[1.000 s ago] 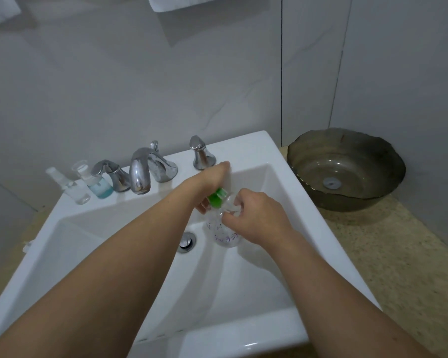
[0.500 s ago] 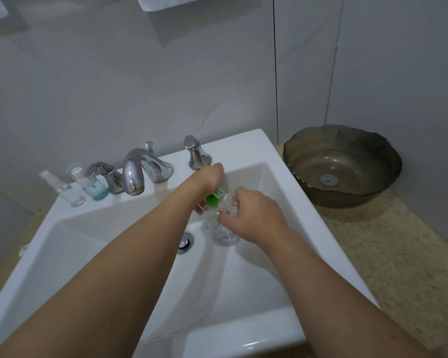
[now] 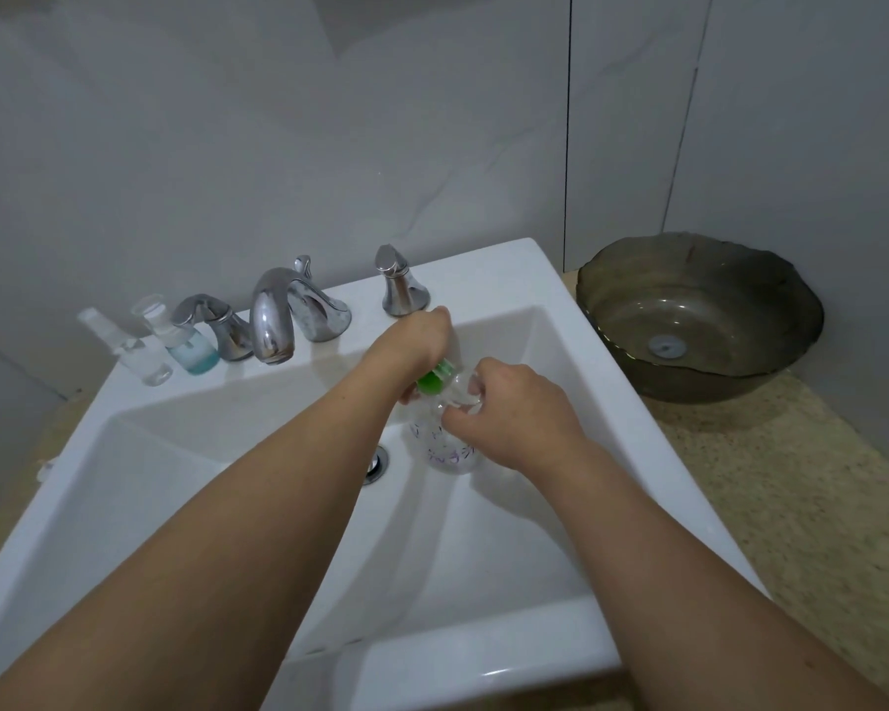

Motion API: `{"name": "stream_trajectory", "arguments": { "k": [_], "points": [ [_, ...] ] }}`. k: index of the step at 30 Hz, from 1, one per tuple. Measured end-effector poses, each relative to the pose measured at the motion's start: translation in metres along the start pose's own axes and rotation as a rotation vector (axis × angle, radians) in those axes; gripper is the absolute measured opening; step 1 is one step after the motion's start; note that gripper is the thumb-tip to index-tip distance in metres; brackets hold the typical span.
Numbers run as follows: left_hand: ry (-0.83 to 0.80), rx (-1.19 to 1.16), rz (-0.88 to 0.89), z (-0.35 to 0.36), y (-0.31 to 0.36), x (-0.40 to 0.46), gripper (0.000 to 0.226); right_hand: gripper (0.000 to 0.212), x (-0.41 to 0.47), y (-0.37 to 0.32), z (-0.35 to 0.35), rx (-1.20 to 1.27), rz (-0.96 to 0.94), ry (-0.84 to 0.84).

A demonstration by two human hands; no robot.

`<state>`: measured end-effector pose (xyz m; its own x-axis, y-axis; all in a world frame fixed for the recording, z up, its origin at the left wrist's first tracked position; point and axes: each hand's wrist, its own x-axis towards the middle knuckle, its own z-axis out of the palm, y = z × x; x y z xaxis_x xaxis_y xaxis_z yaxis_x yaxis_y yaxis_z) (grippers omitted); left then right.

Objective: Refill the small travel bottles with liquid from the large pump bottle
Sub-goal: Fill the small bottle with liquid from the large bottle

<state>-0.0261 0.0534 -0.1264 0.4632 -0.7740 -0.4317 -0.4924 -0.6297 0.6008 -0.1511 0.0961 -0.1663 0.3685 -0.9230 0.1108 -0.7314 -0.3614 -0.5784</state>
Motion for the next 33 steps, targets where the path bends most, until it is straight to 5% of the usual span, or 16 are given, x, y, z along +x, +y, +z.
{"name": "stream_trajectory", "arguments": {
  "k": [18, 28, 33],
  "points": [
    [-0.037, 0.036, -0.052, -0.006, 0.001, -0.01, 0.049, 0.032, -0.011, 0.004, -0.004, 0.29, 0.096, -0.052],
    [-0.238, 0.017, -0.124, -0.019, 0.007, -0.006, 0.069, 0.043, -0.009, 0.004, -0.007, 0.173, -0.003, 0.006],
    [-0.18, 0.017, -0.117, -0.016, 0.006, -0.002, 0.069, 0.043, -0.006, 0.003, -0.004, 0.098, -0.023, 0.06]
  ]
}}
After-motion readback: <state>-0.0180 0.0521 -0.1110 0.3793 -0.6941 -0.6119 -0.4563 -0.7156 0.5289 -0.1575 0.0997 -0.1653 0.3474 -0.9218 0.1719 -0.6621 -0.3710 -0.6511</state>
